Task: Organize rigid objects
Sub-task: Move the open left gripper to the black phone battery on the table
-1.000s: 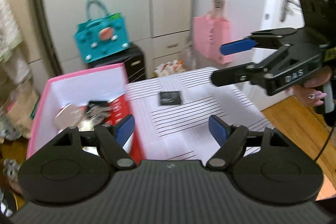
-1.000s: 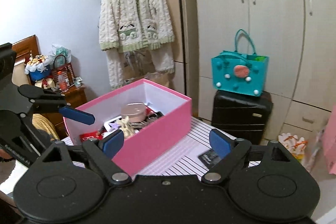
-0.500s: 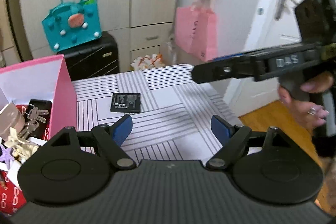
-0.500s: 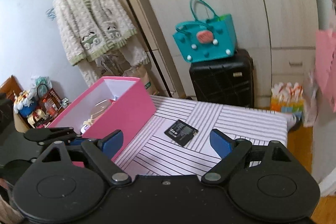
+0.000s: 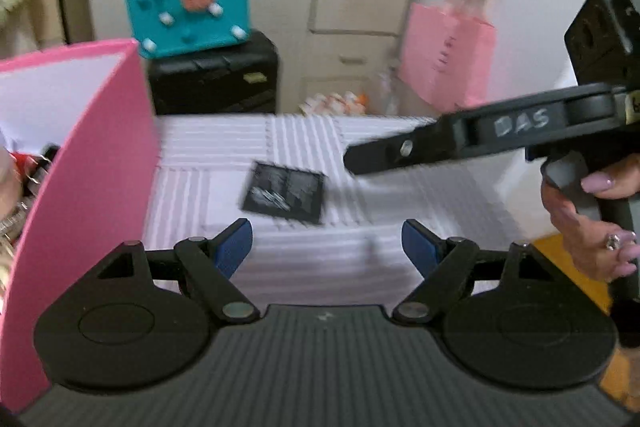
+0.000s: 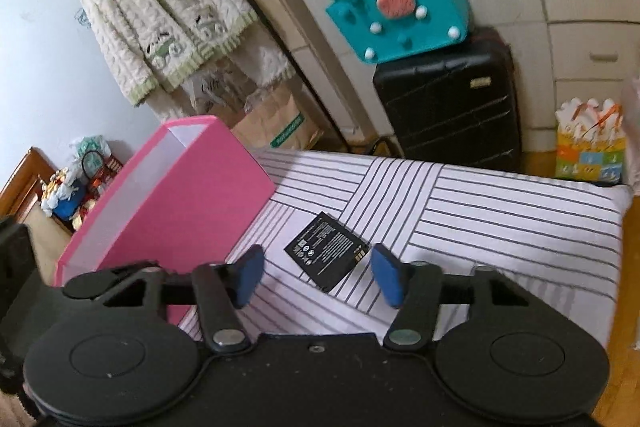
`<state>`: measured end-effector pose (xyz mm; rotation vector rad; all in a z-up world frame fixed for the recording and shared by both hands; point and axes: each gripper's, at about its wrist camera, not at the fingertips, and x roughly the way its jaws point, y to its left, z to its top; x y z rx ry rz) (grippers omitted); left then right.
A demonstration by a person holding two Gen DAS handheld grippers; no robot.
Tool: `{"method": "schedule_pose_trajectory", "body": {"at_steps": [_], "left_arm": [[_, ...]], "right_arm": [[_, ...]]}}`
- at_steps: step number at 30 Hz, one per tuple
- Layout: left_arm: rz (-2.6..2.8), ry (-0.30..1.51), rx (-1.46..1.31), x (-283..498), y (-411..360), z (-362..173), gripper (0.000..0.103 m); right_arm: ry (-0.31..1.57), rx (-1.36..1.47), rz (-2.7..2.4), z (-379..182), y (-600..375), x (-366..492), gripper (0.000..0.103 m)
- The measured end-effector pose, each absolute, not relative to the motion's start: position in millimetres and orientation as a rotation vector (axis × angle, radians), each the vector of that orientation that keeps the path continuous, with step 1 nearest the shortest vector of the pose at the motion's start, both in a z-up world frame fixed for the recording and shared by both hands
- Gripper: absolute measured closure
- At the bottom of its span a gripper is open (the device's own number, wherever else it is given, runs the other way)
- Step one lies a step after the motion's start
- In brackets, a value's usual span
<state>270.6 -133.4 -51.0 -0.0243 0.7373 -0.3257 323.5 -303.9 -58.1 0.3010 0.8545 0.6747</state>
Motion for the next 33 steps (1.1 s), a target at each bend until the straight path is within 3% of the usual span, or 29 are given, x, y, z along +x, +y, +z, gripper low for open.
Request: {"method": "schedule_pose_trajectory", "body": {"at_steps": [17,20,25,27,30,33], "left_arm": [[-0.094,0.805,-0.068,339.3,-134.8,-83.2,0.021],[-0.122,0.786,-0.050,337.6,-139.7,-86.7,0.015],[-0.127,0.778,-0.030,335.3,-144.0,-89.0,0.013],[-0.162,0.785,-0.031,333.5,-144.6,-87.4,0.014],[-0.262,0.817,-0.074,328.9,-146.6,-80.9,0.027],[-0.293,0.840,-0.109,325.1,-144.2,-79.0,0.031]], "right_arm": [[0.961,0.537,0.589,-97.1,-307.3,354.0,0.054],[0.979,0.520,0.593,-94.6,-304.4,355.2,0.058],[1.019,0.526,0.583,-99.0,-299.6,355.1,0.058],[1.023,0.546,0.586,-100.6,-301.4,354.6,0.058],[1.029,0.574,0.600,-103.3,-303.9,353.7,0.056],[1.026,0.583,0.591,-103.2,-308.3,349.9,0.056]]}}
